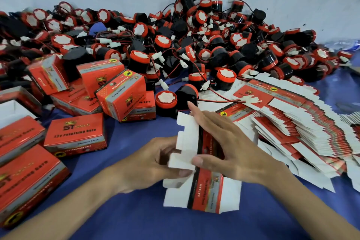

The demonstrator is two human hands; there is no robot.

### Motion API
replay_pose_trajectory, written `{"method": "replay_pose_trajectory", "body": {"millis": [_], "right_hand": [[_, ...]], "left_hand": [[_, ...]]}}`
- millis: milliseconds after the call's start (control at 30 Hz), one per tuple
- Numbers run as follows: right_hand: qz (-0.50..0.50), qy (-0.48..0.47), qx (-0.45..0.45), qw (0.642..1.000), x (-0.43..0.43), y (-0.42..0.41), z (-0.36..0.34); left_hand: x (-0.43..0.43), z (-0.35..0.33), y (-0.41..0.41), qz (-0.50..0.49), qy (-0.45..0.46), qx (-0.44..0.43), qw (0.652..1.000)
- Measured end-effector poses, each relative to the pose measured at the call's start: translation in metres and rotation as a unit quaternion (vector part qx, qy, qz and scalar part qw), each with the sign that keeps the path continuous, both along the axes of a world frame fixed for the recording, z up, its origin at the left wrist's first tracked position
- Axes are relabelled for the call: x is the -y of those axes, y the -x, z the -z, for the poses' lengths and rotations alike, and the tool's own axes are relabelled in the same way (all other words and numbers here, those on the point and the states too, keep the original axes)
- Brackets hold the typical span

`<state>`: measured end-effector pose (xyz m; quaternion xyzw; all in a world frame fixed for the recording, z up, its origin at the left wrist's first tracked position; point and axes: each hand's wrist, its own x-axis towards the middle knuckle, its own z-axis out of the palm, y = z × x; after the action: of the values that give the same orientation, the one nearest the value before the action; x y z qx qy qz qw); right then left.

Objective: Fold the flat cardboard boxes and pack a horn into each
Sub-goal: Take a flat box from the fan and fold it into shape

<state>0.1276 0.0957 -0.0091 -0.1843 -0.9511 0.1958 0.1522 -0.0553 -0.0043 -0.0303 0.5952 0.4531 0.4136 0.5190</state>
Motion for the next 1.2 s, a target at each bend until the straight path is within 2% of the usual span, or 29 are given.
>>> {"method": "replay_pose_trajectory", "body": {"millis": [67,167,333,500,667,767,800,867,933,1000,1100,1200], "right_hand": [[0.007,0.063,0.025,0.998,-0.004,-0.001,-0.001],[0.002,0.064,0.035,0.997,-0.005,-0.003,0.001],[0.012,-0.044,0.039,0.998,-0.002,-0.005,0.001],[-0.019,-0.122,0.062,0.990,0.005,-0.003,0.000],[-0.027,-0.130,0.033,0.991,0.013,-0.002,-0.009],[-0.028,-0.150,0.017,0.988,0.020,-0.002,-0.015],[-0.032,-0.153,0.015,0.988,0.022,-0.002,-0.016],[-0.042,-0.147,-0.001,0.988,0.024,-0.003,-0.017],[-0.056,-0.135,-0.025,0.989,0.025,-0.003,-0.017],[-0.070,-0.141,-0.046,0.987,0.026,-0.002,-0.015],[-0.064,-0.154,-0.080,0.983,0.026,0.001,-0.011],[-0.047,-0.159,-0.111,0.980,0.023,0.001,-0.008]], "left_hand": [[0.000,-0.002,-0.001,0.007,0.003,0.033,0.999],[-0.002,0.000,-0.003,-0.003,-0.019,0.006,1.000],[-0.002,0.000,-0.008,-0.097,-0.074,0.000,0.993],[-0.005,0.007,-0.008,-0.197,-0.070,-0.005,0.978],[-0.004,0.010,-0.009,-0.252,-0.090,-0.028,0.963],[-0.005,0.010,-0.005,-0.253,-0.115,-0.062,0.959],[-0.007,0.010,-0.003,-0.249,-0.106,-0.050,0.961],[-0.013,0.008,0.002,-0.255,-0.060,0.043,0.964],[-0.016,0.007,0.005,-0.284,-0.034,0.102,0.953],[-0.017,0.011,0.005,-0.304,-0.054,0.090,0.947],[-0.014,0.013,-0.001,-0.277,-0.108,0.051,0.953],[-0.010,0.010,-0.002,-0.305,-0.174,0.063,0.934]]}}
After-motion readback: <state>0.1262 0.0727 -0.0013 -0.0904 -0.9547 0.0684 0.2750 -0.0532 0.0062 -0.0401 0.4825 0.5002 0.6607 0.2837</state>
